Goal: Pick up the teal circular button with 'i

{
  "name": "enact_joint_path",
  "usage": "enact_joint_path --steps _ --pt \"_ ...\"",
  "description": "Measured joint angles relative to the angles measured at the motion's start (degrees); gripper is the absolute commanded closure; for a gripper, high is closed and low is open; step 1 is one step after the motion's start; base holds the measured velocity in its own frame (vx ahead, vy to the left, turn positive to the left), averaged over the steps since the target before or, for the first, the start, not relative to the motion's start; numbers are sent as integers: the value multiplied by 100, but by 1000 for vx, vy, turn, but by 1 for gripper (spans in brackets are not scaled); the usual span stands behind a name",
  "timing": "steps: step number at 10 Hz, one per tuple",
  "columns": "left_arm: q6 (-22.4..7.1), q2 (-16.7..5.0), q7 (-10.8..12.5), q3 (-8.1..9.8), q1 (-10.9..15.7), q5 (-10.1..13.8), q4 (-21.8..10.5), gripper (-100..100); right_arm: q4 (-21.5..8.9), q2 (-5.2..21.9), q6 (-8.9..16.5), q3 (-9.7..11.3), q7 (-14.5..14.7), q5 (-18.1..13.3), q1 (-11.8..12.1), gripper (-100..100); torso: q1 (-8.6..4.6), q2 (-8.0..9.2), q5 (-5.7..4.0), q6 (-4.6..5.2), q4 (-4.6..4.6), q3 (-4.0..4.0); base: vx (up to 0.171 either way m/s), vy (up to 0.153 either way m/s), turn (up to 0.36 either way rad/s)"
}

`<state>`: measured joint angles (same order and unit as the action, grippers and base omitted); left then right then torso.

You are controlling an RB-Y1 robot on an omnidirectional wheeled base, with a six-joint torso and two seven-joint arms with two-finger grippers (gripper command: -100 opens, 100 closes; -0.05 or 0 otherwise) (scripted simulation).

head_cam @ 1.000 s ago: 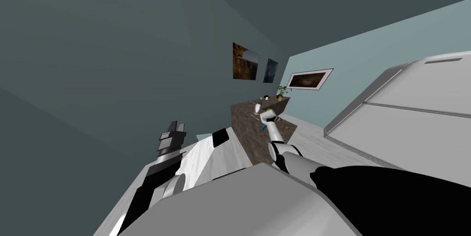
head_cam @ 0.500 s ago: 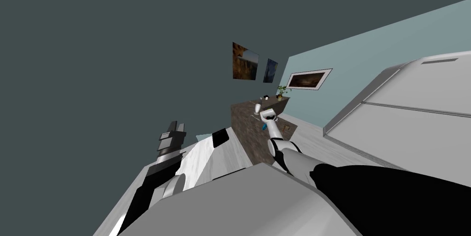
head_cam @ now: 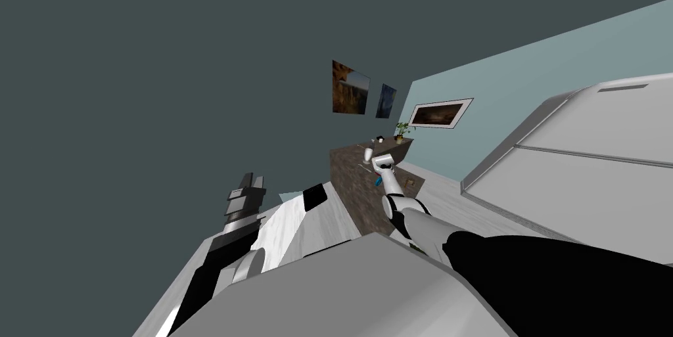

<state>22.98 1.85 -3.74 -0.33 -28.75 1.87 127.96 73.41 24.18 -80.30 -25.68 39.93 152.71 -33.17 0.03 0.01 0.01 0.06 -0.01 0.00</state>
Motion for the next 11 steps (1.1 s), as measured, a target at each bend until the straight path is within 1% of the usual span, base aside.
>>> enact_joint_path --steps 1,2,3,5,7,8,9,10,11 --pt "0 0 0 0 0 0 0 0 -48 19 -71 -9 52 174 -37 -100 1 0 0 -1 0 0 12 17 -34" --pt "0 0 0 0 0 0 0 0 -204 75 -147 -26 110 350 -130 -100 2 -1 0 0 0 -1 12 13 -16" --pt "0 0 0 0 0 0 0 0 -297 105 -202 -32 150 522 -191 -100 2 -1 0 -1 0 -1 14 11 -28" --pt "0 0 0 0 0 0 0 0 -361 159 -401 -66 279 887 -242 -100 0 0 0 -1 0 0 12 10 -24" --pt "0 0 0 0 0 0 0 0 -494 211 -596 -76 371 1218 -343 -100 0 1 0 -1 0 0 9 9 -25" --pt "0 0 0 0 0 0 0 0 -609 247 -689 -80 410 1387 -411 -100 0 1 0 0 0 0 7 8 -15" --pt "0 0 0 0 0 0 0 0 -664 273 -771 -82 443 1510 -457 -100 -1 2 0 -1 0 1 8 7 -24" --pt "0 0 0 0 0 0 0 0 -731 314 -897 -93 493 1679 -506 -100 -1 2 0 0 0 1 13 8 -46" --pt "0 0 0 0 0 0 0 0 -859 352 -1042 -96 542 1849 -573 -100 -1 0 -1 0 0 0 9 7 -13"
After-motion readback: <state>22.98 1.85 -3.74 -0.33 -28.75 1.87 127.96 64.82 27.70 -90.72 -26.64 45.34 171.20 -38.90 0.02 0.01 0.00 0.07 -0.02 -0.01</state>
